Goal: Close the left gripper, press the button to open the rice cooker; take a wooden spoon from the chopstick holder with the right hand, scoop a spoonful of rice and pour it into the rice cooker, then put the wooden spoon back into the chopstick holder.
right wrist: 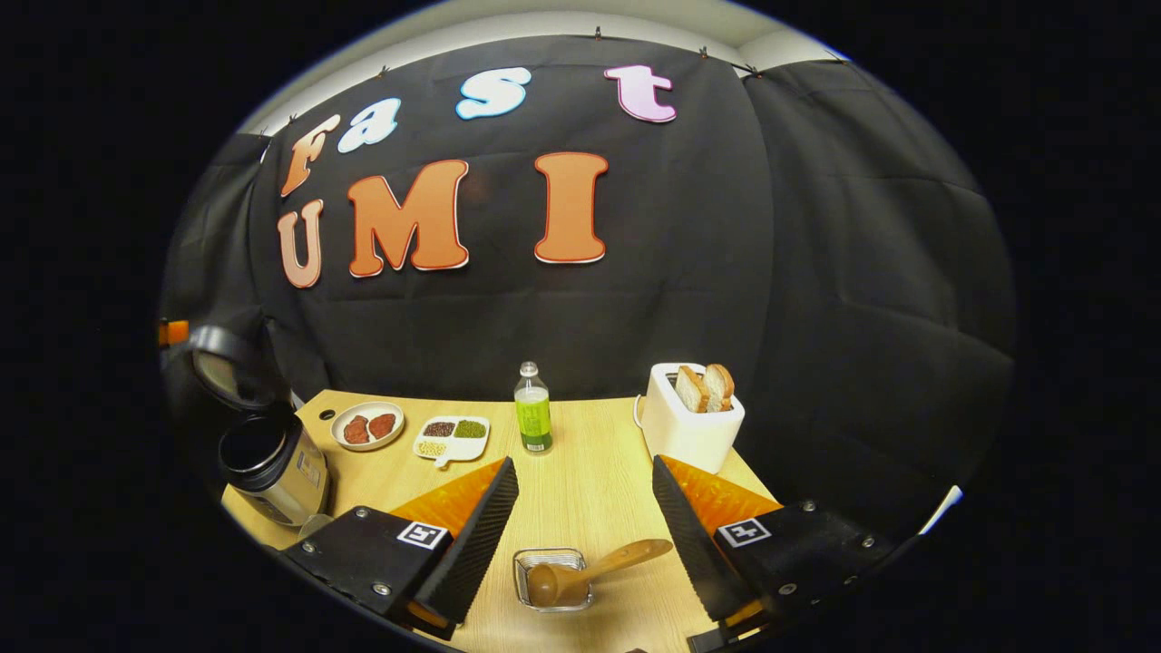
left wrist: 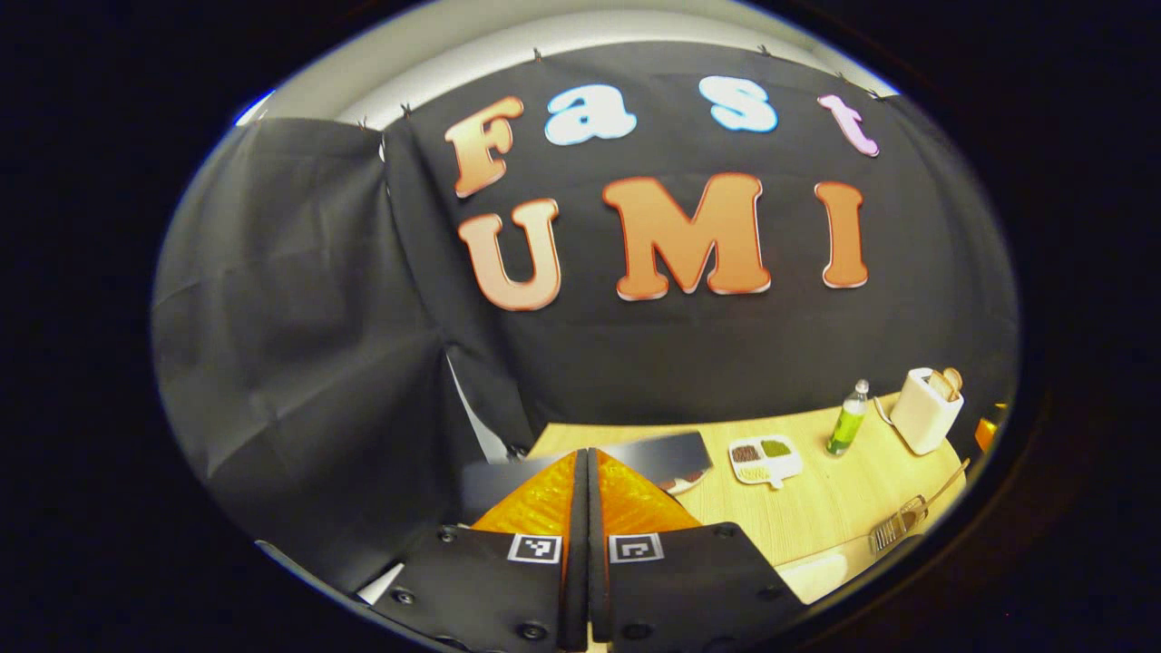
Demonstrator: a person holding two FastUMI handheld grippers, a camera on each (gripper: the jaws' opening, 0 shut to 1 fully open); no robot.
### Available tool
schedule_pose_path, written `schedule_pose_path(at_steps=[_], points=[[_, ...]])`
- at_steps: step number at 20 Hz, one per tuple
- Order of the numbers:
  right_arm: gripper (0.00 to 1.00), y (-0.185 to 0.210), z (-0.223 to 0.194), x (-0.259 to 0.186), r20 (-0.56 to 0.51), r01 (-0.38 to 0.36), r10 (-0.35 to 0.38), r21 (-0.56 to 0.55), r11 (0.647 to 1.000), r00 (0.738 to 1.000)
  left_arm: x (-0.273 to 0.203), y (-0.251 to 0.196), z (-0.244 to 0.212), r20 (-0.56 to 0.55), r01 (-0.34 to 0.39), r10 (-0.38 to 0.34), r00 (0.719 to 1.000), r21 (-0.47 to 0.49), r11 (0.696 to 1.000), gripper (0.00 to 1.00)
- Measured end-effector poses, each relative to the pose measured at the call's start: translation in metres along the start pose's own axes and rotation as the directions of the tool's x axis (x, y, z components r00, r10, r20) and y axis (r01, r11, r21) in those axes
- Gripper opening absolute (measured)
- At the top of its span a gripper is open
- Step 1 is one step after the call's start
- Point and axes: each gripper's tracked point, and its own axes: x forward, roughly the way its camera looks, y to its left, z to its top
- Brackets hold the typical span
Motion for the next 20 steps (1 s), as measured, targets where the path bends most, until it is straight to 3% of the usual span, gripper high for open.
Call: schedule_pose_path(at_steps=[3, 4, 6, 16, 20], points=[[0.93, -0.002, -0.011, 0.004, -0.032, -0.011, 0.011, 0.016, 1.0, 0.999, -0.028, 0.0, 0.02, 0.076, -0.024, 0.025, 0.997, -0.017, 1.0, 0.06], [0.93, -0.002, -0.013, 0.006, -0.037, -0.013, 0.014, 0.013, 1.0, 0.999, -0.036, -0.002, 0.022, 0.099, -0.023, 0.025, 0.995, -0.02, 1.0, 0.02], [0.93, -0.005, -0.022, 0.011, -0.057, -0.012, 0.012, 0.001, 1.0, 0.998, -0.049, -0.005, 0.032, 0.148, -0.051, 0.051, 0.988, -0.002, 0.999, 0.18], [0.93, -0.048, -0.079, 0.049, -0.2, 0.057, -0.051, 0.02, 0.998, 0.979, -0.078, -0.081, 0.022, 0.179, 0.024, -0.027, 0.983, 0.018, 1.0, 0.98], [0.92, -0.048, -0.11, 0.057, -0.28, 0.047, -0.013, 0.115, 0.992, 0.96, -0.083, -0.092, 0.029, 0.196, 0.013, -0.02, 0.98, 0.032, 0.999, 1.0]])
